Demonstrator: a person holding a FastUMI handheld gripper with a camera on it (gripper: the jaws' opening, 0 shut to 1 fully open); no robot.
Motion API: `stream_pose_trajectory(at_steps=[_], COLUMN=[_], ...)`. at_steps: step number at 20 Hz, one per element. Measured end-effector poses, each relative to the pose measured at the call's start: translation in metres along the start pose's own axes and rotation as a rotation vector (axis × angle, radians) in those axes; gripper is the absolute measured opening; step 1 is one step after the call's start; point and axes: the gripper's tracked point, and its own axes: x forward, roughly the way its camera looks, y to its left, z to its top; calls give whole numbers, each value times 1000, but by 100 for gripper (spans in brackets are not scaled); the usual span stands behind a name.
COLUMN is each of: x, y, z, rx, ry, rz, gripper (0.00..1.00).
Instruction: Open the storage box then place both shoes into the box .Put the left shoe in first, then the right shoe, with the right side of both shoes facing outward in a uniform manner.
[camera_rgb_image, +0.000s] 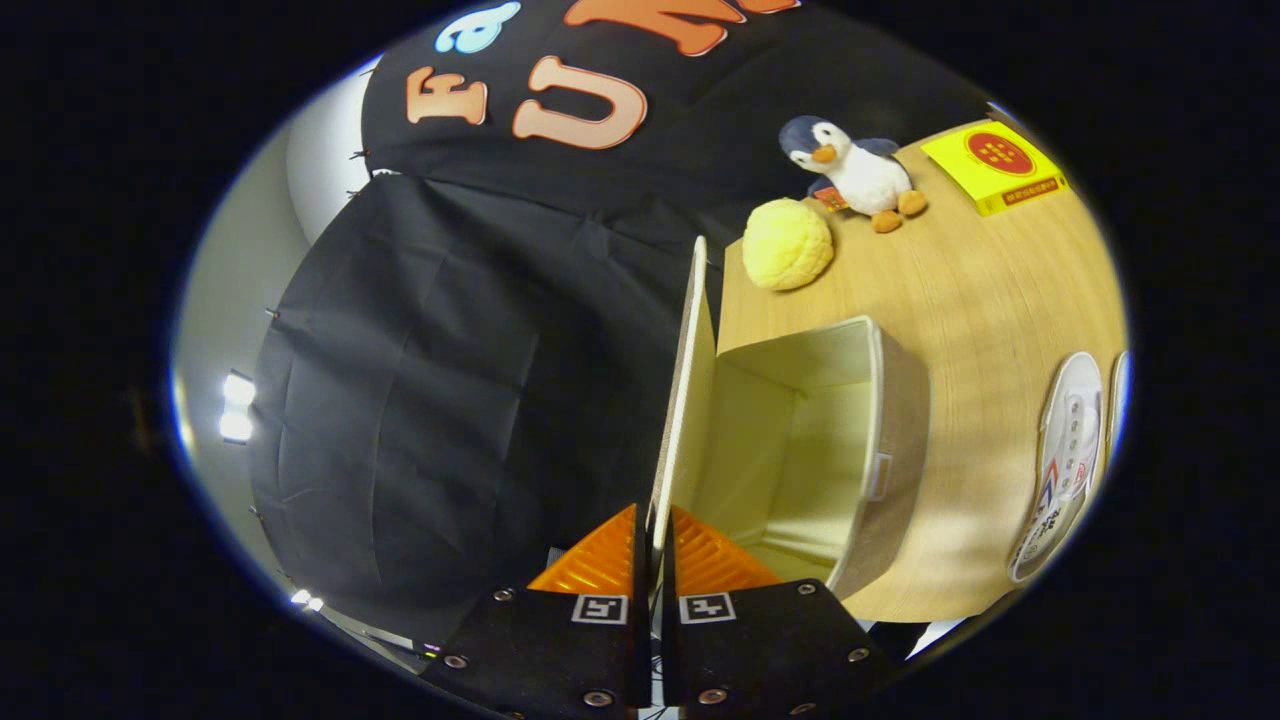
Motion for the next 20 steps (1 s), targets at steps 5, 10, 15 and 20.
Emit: stream_pose_trajectory(at_steps=[5,10,15,20], x=[45,114,185,233], y=[52,88,107,96], z=[0,-14,-35,-49], rx=[-46,-53,-31,-59], ry=[7,42,80,109], rz=[15,33,16,-84], gripper=[6,6,6,6])
